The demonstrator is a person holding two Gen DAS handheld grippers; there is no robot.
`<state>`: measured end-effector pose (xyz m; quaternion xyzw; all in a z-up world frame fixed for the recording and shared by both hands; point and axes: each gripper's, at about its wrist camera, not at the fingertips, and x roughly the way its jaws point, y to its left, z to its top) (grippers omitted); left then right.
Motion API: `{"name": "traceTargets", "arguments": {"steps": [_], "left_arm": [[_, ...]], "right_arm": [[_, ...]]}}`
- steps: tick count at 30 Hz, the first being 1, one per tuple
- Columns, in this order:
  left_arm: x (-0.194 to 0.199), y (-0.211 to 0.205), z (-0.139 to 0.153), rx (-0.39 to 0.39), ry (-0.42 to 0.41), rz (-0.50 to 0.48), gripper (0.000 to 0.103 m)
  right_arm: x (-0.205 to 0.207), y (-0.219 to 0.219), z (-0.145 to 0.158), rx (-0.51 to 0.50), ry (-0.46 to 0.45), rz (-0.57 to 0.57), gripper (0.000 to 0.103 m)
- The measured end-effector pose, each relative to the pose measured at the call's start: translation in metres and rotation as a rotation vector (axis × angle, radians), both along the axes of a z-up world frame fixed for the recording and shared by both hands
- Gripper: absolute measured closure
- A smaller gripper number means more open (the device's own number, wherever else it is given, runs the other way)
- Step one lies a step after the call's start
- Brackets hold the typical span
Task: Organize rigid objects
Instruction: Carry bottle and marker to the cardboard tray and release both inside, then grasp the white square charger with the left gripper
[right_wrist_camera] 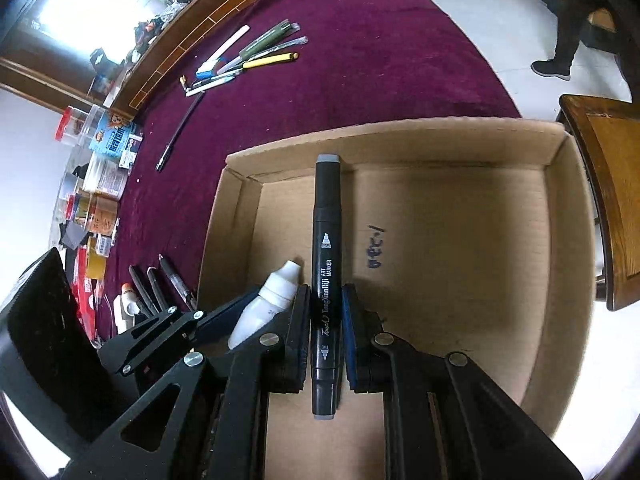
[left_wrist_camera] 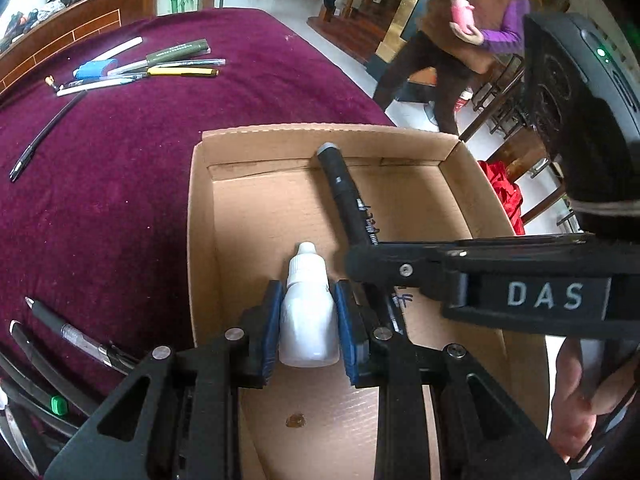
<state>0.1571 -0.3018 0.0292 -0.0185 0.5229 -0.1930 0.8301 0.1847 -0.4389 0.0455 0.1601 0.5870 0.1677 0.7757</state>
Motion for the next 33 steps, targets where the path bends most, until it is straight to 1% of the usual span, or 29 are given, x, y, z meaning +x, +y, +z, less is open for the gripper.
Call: {"name": "traceTargets", "arguments": {"steps": [4, 5, 8, 9, 11, 15, 18, 21, 22, 24, 29, 33], "left_arm": [[-0.003, 0.003, 0.003, -0.012, 0.001, -0.009, 0.079], [-0.004, 0.004, 0.004, -0.016, 0.002, -0.009, 0.076], [-0.007, 0.008, 0.008, -0.03, 0.001, -0.005, 0.065], [-0.008, 0.008, 0.011, -0.037, -0.002, -0.007, 0.063], [-0.012, 0.01, 0.016, -0.046, -0.008, -0.011, 0.063], [-0.022, 0.014, 0.025, -0.054, -0.015, -0.029, 0.063], [-0.032, 0.019, 0.031, -0.066, -0.013, -0.034, 0.063], [-0.044, 0.027, 0.038, -0.062, -0.026, -0.037, 0.063], [-0.049, 0.031, 0.04, -0.063, -0.028, -0.035, 0.063], [-0.059, 0.039, 0.045, -0.068, -0.033, -0.029, 0.063], [-0.081, 0.068, 0.054, -0.066, -0.046, -0.006, 0.063], [-0.099, 0.098, 0.059, -0.062, -0.05, 0.031, 0.062]], "right_arm": [[-0.001, 0.002, 0.003, -0.008, -0.004, -0.005, 0.089], [-0.001, 0.003, 0.004, -0.014, -0.005, -0.007, 0.088], [-0.007, 0.002, 0.009, -0.008, -0.013, -0.025, 0.084], [-0.009, 0.002, 0.011, -0.008, -0.017, -0.034, 0.082], [-0.013, 0.001, 0.014, -0.002, -0.022, -0.049, 0.081], [-0.027, -0.001, 0.021, 0.027, -0.027, -0.074, 0.081], [-0.044, 0.005, 0.029, 0.045, -0.041, -0.08, 0.081], [-0.06, 0.012, 0.035, 0.058, -0.053, -0.078, 0.08], [-0.066, 0.016, 0.037, 0.06, -0.059, -0.076, 0.079], [-0.077, 0.025, 0.042, 0.071, -0.07, -0.072, 0.071], [-0.099, 0.054, 0.051, 0.097, -0.087, -0.033, 0.071], [-0.111, 0.079, 0.056, 0.106, -0.098, 0.003, 0.069]]}}
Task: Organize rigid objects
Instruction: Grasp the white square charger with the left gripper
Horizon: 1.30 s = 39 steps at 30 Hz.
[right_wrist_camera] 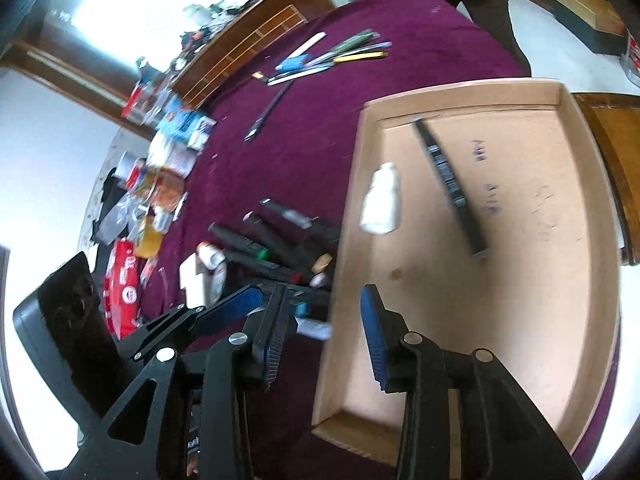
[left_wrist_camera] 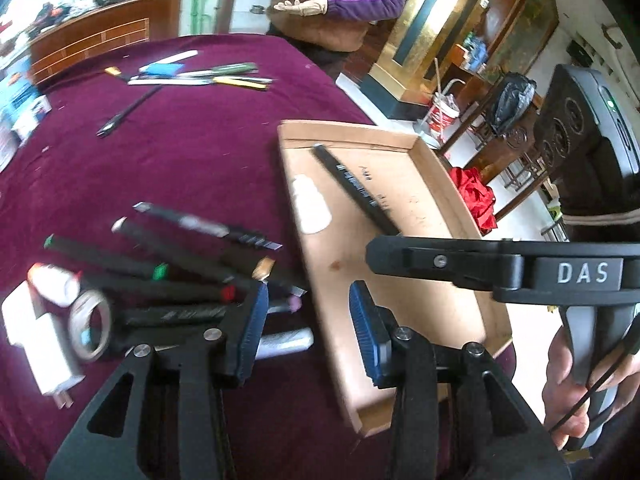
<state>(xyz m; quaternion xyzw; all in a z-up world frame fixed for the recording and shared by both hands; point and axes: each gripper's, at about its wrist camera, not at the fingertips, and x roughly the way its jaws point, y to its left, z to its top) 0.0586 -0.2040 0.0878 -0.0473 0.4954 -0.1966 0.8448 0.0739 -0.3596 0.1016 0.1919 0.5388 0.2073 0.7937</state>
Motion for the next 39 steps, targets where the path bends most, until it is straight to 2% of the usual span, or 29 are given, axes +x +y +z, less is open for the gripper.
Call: {"name": "traceTargets", "arguments": {"steps": [3, 10, 13, 18, 22, 26, 30, 35, 37, 39], "left_arm": [[-0.01, 0.027, 0.001, -0.001, 0.001, 0.046, 0.051], [-0.034, 0.104, -0.003, -0.014, 0.023, 0.209, 0.05], [-0.041, 0.141, -0.012, -0.022, 0.053, 0.312, 0.046], [-0.04, 0.184, -0.032, -0.02, 0.116, 0.466, 0.045], [-0.031, 0.185, -0.042, 0.051, 0.152, 0.518, 0.045], [-0.018, 0.179, -0.055, 0.126, 0.182, 0.519, 0.045], [-0.005, 0.174, -0.062, 0.181, 0.193, 0.528, 0.036], [0.011, 0.17, -0.08, 0.233, 0.227, 0.526, 0.036], [0.013, 0.166, -0.081, 0.282, 0.203, 0.516, 0.035], [0.012, 0.164, -0.082, 0.285, 0.185, 0.513, 0.036]], "right_arm": [[-0.008, 0.018, 0.002, 0.002, -0.005, 0.028, 0.068], [-0.017, 0.044, -0.007, 0.004, 0.009, 0.044, 0.066], [-0.02, 0.05, -0.009, 0.004, 0.013, 0.049, 0.066], [-0.026, 0.056, -0.008, -0.008, 0.008, 0.067, 0.066], [-0.029, 0.055, -0.007, -0.019, 0.004, 0.076, 0.065], [-0.033, 0.047, -0.008, -0.026, 0.003, 0.076, 0.065], [-0.035, 0.037, -0.01, -0.031, 0.008, 0.068, 0.065], [-0.035, 0.029, -0.012, -0.037, 0.011, 0.066, 0.065], [-0.036, 0.028, -0.011, -0.045, 0.005, 0.072, 0.065], [-0.037, 0.029, -0.01, -0.06, -0.005, 0.086, 0.065]]}}
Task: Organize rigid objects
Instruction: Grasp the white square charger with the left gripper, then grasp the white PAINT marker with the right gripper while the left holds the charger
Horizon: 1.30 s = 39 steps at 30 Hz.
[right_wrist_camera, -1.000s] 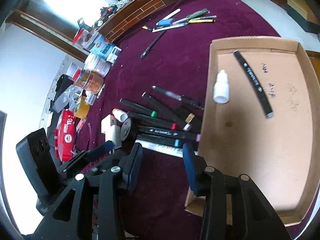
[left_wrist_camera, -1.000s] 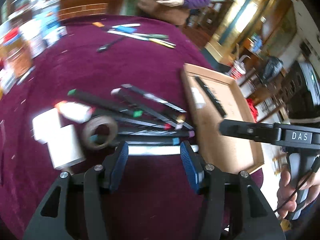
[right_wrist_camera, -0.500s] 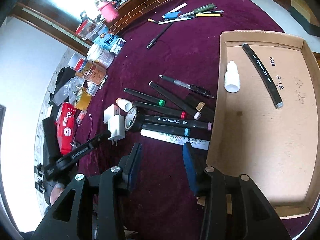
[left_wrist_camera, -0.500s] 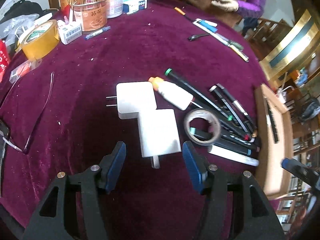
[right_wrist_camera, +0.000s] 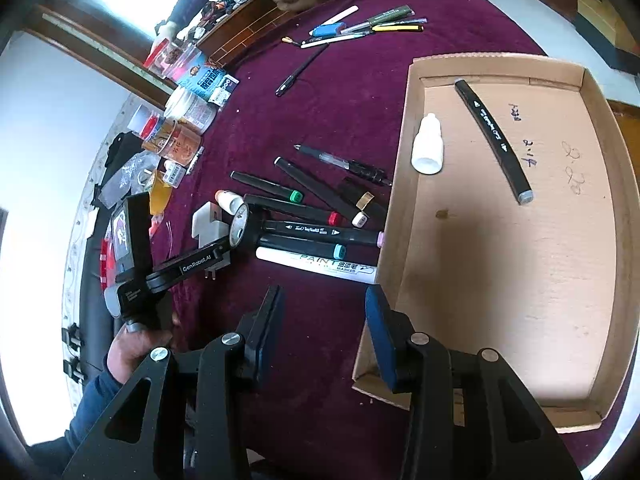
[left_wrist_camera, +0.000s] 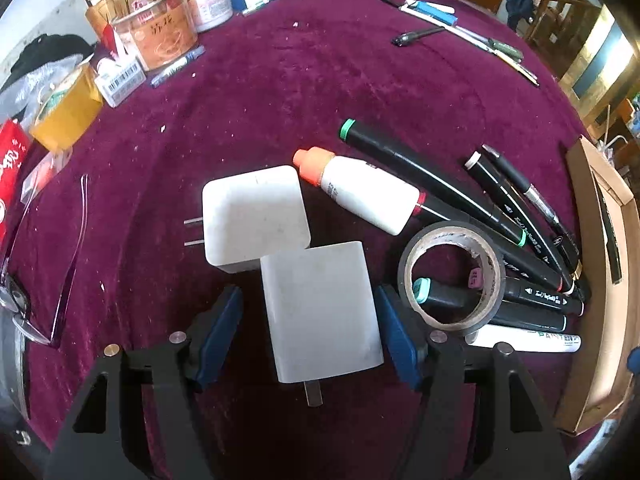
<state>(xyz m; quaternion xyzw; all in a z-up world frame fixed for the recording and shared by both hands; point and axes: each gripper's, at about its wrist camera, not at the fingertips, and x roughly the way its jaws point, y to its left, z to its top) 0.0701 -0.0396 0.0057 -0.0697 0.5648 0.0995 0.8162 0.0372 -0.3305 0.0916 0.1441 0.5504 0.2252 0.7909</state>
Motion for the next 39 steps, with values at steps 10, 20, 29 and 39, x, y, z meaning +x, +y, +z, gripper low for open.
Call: {"name": "traceTargets", "arguments": {"steps": [10, 20, 29, 39], "left_arm": [[-0.036, 0.004, 0.004, 0.007, -0.05, -0.087, 0.059], [-0.093, 0.017, 0.006, 0.011, 0.025, -0.125, 0.058], [-0.109, 0.025, 0.007, 0.004, 0.08, -0.161, 0.058], [-0.099, 0.023, 0.007, 0.005, 0.121, -0.211, 0.058]], "right_arm": [[-0.013, 0.041, -0.006, -0.106, -0.037, 0.184, 0.065], [-0.021, 0.087, -0.017, -0.247, -0.03, 0.381, 0.065], [0.004, 0.11, -0.036, -0.432, -0.014, 0.518, 0.059], [0.039, 0.113, -0.054, -0.541, 0.007, 0.591, 0.058]]}}
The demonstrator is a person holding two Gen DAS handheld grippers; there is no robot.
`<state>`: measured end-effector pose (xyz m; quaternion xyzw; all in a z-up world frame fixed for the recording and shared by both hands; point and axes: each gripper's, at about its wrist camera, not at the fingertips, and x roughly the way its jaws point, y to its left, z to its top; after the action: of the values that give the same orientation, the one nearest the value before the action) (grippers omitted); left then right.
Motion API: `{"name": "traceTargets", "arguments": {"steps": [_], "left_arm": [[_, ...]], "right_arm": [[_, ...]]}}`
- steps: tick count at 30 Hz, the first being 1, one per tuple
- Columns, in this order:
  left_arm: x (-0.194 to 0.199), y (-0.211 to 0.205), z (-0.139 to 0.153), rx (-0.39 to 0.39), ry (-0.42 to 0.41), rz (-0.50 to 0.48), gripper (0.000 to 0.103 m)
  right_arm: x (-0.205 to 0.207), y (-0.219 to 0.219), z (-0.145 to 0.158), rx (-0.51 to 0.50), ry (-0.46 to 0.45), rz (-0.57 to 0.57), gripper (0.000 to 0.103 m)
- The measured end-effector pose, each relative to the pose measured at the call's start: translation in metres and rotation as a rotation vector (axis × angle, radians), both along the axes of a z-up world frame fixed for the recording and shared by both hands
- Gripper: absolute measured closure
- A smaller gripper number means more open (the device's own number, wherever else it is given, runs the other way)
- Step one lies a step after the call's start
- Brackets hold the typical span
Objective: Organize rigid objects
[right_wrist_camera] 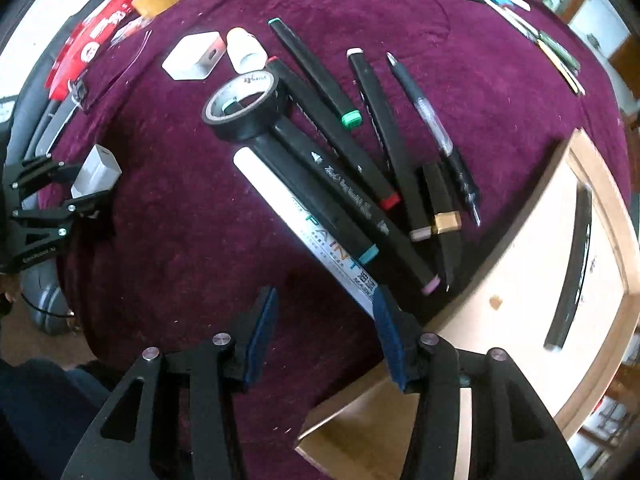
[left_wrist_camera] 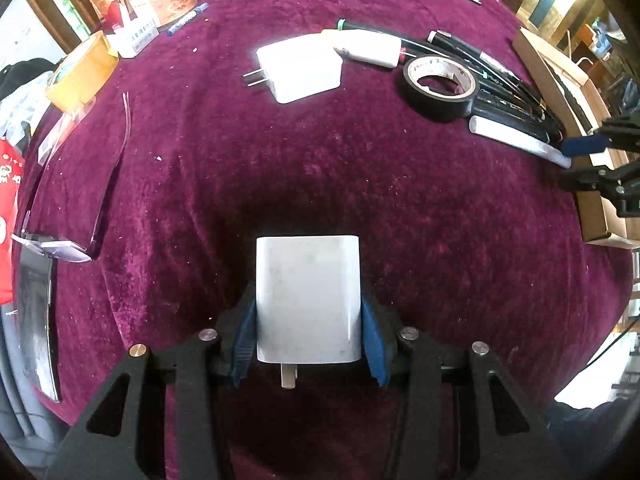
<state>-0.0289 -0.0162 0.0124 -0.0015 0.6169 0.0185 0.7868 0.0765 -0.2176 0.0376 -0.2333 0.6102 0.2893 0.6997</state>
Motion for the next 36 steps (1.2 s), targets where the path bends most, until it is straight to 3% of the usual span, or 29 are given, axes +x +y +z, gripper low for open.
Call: {"name": "traceTargets", "arguments": {"steps": [8, 10, 20, 26, 30, 36], "left_arm": [[0.007, 0.0, 0.0, -0.001, 0.009, -0.004, 0.057], [0.008, 0.0, 0.0, 0.0, 0.012, -0.006, 0.057], [0.009, -0.001, -0.001, 0.001, 0.012, -0.003, 0.056], [0.005, 0.001, 0.0, -0.007, -0.009, 0.008, 0.056], [-0.002, 0.004, -0.001, -0.016, -0.051, 0.011, 0.056], [-0.016, 0.007, -0.001, -0.018, -0.118, 0.002, 0.056]], "right_arm": [[0.007, 0.008, -0.013, -0.031, 0.024, 0.051, 0.073], [0.006, 0.016, -0.012, -0.051, 0.002, 0.07, 0.082], [-0.002, 0.05, -0.009, -0.077, -0.041, 0.106, 0.084], [-0.013, 0.044, -0.005, -0.044, -0.065, 0.051, 0.083], [-0.025, 0.042, -0.005, 0.0, -0.05, 0.025, 0.089], [-0.058, 0.041, -0.003, 0.069, -0.034, -0.093, 0.09]]}}
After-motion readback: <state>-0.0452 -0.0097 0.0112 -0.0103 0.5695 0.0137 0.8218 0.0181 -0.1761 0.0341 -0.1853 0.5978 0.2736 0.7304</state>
